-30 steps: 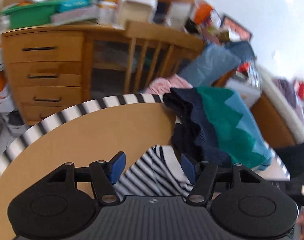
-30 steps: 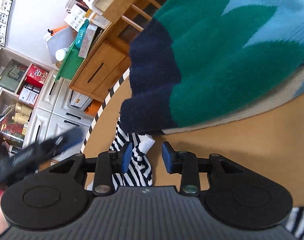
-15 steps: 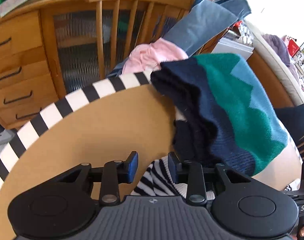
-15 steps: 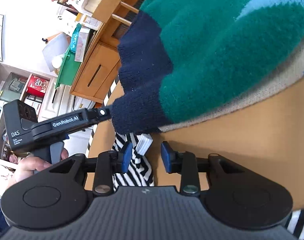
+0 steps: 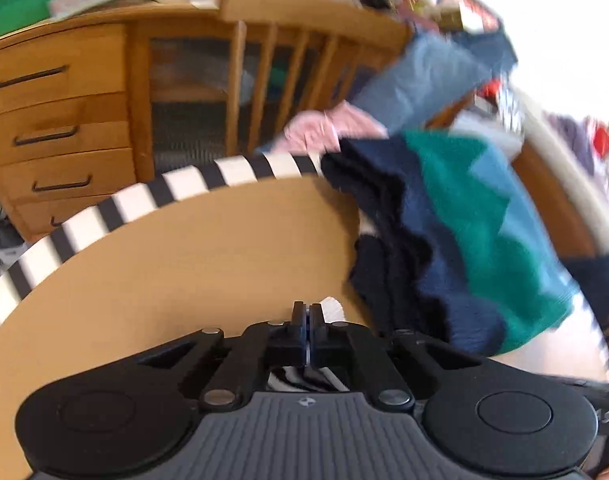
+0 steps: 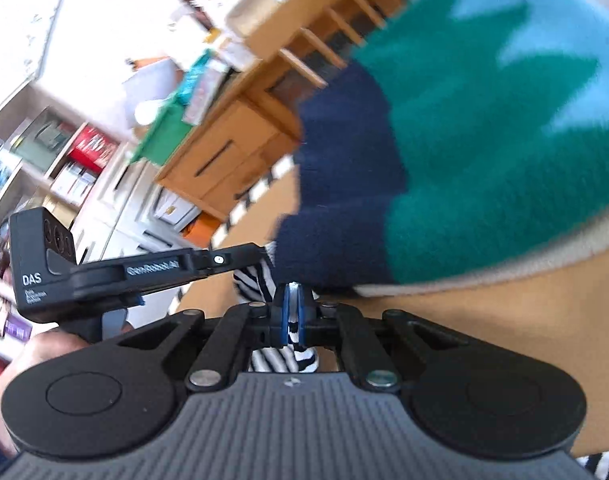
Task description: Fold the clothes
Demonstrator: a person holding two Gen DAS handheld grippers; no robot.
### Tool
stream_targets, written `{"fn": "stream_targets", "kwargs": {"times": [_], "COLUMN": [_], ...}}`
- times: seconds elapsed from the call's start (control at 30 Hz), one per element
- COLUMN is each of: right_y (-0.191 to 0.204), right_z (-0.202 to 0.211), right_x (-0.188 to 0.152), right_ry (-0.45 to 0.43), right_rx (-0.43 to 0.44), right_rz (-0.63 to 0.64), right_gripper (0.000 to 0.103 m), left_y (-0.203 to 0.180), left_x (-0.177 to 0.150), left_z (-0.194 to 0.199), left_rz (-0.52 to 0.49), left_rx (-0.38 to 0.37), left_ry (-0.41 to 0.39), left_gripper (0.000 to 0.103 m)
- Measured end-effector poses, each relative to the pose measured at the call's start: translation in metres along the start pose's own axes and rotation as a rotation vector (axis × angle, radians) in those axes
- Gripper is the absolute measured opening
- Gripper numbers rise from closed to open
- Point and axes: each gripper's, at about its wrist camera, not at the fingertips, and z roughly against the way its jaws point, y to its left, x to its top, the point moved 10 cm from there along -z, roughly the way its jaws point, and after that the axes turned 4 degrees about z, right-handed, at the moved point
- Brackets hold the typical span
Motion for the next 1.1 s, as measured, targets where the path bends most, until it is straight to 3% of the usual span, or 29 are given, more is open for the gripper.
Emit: {"fn": "stream_targets", "kwargs": {"times": [0.1, 0.2, 0.4, 0.57, 0.7, 0.8, 0.93, 1.03, 1.1], "right_y": [0.023, 0.049, 0.066, 0.078, 0.077, 0.072, 0.066, 0.067, 0.067], "right_z": [0.013, 0.031, 0.053, 0.072, 0.077, 0.081, 0.098, 0.081, 0.07], "right_x": [-0.001, -0.011, -0.084, -0.143, -0.157, -0.163, -0.173, -0.158, -0.148], "right_ry": [-0.003, 0.004, 0.14, 0.255, 0.291, 0.338, 0.417, 0.366, 0.333], "right_rx": [0.016, 0.04, 0.048, 0.054, 0.047, 0.045, 0.083, 0.044, 0.017], "right_rz": [0.115, 0.294, 0.663, 0.967, 1.002, 0.988, 0.986, 0.925, 0.884], "right_gripper": [0.005, 0.005, 0.005, 0.005, 0.007, 0.014, 0.014, 0.014, 0.016], "left_y": [0.008, 0.012, 0.023, 0.025, 0.026, 0.027, 0.019, 0.016, 0.022], "left_x": [-0.003, -0.028, -0.133, -0.21, -0.235, -0.245, -0.269, -0.257, -0.233], "left_z": [0.042, 0.086, 0.143, 0.161, 0.168, 0.177, 0.197, 0.209, 0.199], "left_rz": [0.091, 0.16, 0.284, 0.345, 0.413, 0.414, 0.377, 0.363, 0.41], "left_rx": [-0.029, -0.055, -0.054, -0.001, -0.008, -0.011, -0.031, -0.034, -0.016], "left_ry": [-0.092, -0.155, -0.156, -0.133, -0.14, -0.131, -0.072, -0.12, -0.179], "left_gripper": [0.001, 0.001, 0.001, 0.002, 0.002, 0.006, 0.011, 0.027, 0.028]}}
